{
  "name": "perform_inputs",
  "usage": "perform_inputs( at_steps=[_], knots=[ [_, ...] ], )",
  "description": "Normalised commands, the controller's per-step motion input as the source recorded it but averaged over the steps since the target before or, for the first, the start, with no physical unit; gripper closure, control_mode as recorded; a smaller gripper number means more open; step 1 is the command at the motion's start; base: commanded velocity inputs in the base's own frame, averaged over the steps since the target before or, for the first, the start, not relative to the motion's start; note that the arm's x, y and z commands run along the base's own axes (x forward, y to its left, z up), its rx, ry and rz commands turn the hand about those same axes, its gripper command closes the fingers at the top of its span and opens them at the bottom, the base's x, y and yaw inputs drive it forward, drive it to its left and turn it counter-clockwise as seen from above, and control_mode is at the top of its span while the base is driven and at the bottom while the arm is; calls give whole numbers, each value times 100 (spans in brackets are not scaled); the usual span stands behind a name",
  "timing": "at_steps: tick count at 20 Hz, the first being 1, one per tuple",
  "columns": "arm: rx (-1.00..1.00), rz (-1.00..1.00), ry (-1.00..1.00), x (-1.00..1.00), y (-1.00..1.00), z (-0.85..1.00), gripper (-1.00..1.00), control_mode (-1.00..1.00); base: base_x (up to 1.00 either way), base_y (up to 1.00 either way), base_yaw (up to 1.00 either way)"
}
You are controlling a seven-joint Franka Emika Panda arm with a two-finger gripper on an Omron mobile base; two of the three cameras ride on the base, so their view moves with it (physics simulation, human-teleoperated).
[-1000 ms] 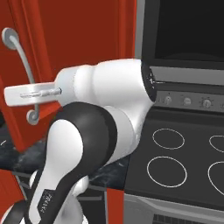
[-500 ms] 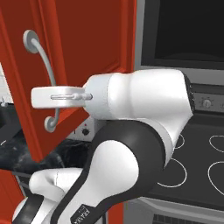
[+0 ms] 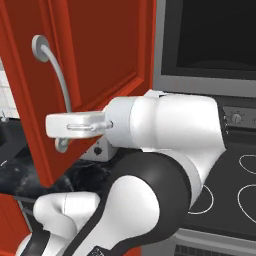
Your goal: Open the cabinet, pick the kettle from the cabinet, and place it in the sink.
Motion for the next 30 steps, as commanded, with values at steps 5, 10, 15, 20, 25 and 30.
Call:
perform_inputs(
  at_steps=[5,10,15,20,25,30],
  knots=[
    [6,-13,-18,16,-15,-39,-100,-100,0,0,0],
    [1,-27,-4,9,-41,-27,-100,-100,0,0,0],
    [1,-35,8,-3,-44,-11,-100,-100,0,0,0],
    [0,-40,20,-24,-20,-1,-100,-100,0,0,0],
    [0,-32,33,-13,-1,-6,-100,-100,0,0,0],
    [0,-25,18,-14,1,-4,-100,-100,0,0,0]
  ],
)
